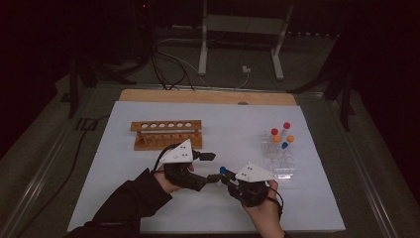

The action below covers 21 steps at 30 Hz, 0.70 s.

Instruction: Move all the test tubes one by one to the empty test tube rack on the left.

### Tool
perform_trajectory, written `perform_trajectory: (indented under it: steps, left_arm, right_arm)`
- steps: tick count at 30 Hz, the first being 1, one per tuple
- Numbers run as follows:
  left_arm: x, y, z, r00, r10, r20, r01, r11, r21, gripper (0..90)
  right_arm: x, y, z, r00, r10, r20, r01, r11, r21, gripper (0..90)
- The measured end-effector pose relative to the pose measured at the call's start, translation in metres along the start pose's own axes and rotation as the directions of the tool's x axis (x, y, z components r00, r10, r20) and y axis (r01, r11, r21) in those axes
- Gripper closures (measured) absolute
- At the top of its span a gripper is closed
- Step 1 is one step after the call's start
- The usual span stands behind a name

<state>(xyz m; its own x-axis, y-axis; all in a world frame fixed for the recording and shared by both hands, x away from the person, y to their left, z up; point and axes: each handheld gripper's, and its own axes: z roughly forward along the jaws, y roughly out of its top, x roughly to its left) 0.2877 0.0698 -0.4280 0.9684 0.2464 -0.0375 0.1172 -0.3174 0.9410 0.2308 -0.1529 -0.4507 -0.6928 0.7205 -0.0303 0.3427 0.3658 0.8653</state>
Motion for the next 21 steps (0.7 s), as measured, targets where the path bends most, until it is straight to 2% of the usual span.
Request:
perform_trajectory:
  steps: [3, 11, 21]
  left_arm:
    - [0.000, 0.000, 0.006, 0.9999, 0.009, 0.006, -0.009, 0.9999, 0.012, 42.5]
    - [0.002, -0.002, 0.012, 0.9994, 0.033, -0.011, -0.033, 0.9990, 0.030, 59.0]
    - [0.000, -0.002, 0.020, 0.9988, 0.048, 0.008, -0.048, 0.9973, 0.056, 71.1]
  right_arm:
    - [0.000, 0.000, 0.000, 1.0000, 0.001, 0.000, -0.001, 1.000, 0.000, 76.7]
    - [-0.001, 0.000, -0.001, 1.0000, 0.003, 0.002, -0.003, 1.000, 0.000, 76.7]
    - [-0.001, 0.000, -0.001, 1.0000, 0.005, 0.006, -0.005, 1.000, -0.002, 76.7]
